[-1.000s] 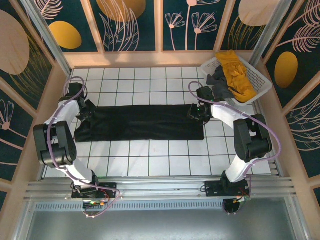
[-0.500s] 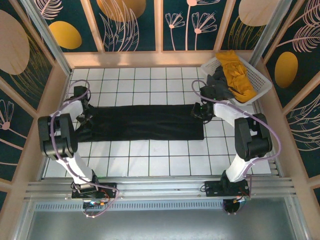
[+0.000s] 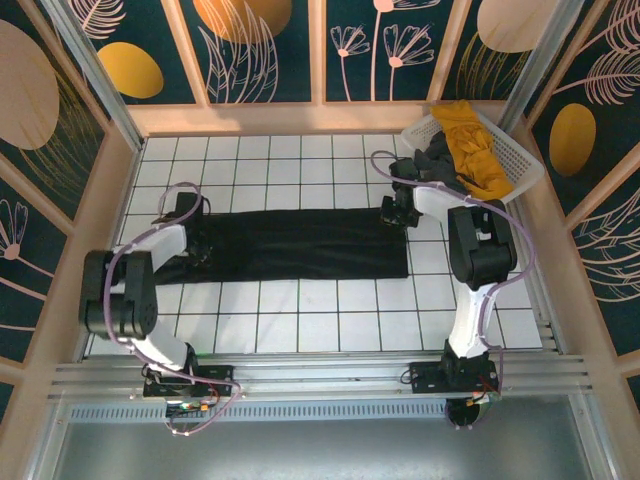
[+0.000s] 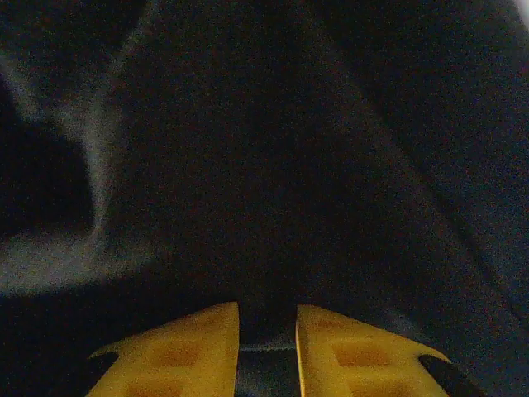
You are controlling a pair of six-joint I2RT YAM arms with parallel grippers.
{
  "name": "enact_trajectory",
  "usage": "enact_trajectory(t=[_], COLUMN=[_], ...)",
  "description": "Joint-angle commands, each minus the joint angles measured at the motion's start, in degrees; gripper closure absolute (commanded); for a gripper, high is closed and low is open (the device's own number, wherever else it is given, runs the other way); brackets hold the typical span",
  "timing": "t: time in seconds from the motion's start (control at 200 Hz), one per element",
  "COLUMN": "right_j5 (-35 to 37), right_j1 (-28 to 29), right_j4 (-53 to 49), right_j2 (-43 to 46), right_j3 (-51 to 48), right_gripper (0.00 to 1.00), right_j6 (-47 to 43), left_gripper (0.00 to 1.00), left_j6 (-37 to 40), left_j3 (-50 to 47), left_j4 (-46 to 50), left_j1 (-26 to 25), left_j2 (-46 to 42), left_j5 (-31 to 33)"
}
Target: Fold and stack the t-shirts
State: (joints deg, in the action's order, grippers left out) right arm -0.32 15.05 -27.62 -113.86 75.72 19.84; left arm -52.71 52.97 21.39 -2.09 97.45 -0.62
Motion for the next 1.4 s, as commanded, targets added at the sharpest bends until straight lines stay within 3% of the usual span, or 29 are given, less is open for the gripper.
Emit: enact_trajectory(t=[0.0, 0.14, 0.265, 0.35, 0.45, 0.545, 0.656, 0.721, 0.846, 0.991, 1.091, 1.251, 1.396], right_j5=[5.69, 5.07, 1.62, -4.86, -10.37, -20.08, -24.85, -25.54, -22.46, -16.38, -12.55, -10.25, -12.80], right_j1=[-1.16, -0.81, 3.29, 8.54, 18.67, 23.32, 27.99, 29.04, 28.95, 28.03, 26.96, 23.21, 22.22], right_j4=[-5.92, -6.15, -8.33, -8.75, -9.88, -8.86, -6.71, -5.75, -6.38, -11.62, -16.91, -21.48, -19.01], right_j2=[1.98, 11.76, 20.33, 24.16, 23.93, 19.66, 15.31, 13.50, 14.15, 20.85, 28.70, 37.83, 38.63], right_j3=[-5.85, -18.10, -27.48, -32.33, -30.24, -29.51, -26.89, -24.75, -21.47, -21.32, -22.92, -28.65, -32.29], right_gripper=[0.77, 0.77, 0.77, 0.76, 0.76, 0.76, 0.75, 0.75, 0.72, 0.67, 0.62, 0.59, 0.57], right_j6=[0.76, 4.31, 7.65, 9.15, 10.14, 12.17, 12.92, 13.35, 14.20, 17.17, 20.13, 21.76, 19.72], left_gripper=[0.76, 0.76, 0.76, 0.75, 0.75, 0.75, 0.73, 0.70, 0.62, 0.48, 0.46, 0.45, 0.49], left_j6=[-1.15, 0.47, 2.94, 4.41, 4.06, 0.48, -4.55, -4.16, 0.96, 7.97, 9.89, 10.76, 11.34], left_j3=[8.29, 22.07, 42.23, 59.33, 78.63, 88.69, 85.91, 86.23, 89.27, 84.30, 71.72, 46.97, 25.46], left_j4=[-4.25, -3.13, 1.48, 6.00, 8.49, 3.88, -8.98, -11.88, -8.62, -3.65, -2.91, -3.71, -0.51], left_j1=[-2.24, -6.10, -10.20, -13.53, -16.98, -18.96, -19.96, -20.39, -20.50, -20.51, -20.76, -22.37, -23.34], left_j2=[7.20, 19.74, 33.02, 43.18, 54.64, 61.66, 62.74, 62.69, 60.09, 48.89, 37.63, 20.15, 6.46], left_j5=[-2.66, -3.62, -4.36, -5.97, -9.44, -14.87, -20.14, -20.72, -17.43, -9.62, -6.45, -7.42, -13.80])
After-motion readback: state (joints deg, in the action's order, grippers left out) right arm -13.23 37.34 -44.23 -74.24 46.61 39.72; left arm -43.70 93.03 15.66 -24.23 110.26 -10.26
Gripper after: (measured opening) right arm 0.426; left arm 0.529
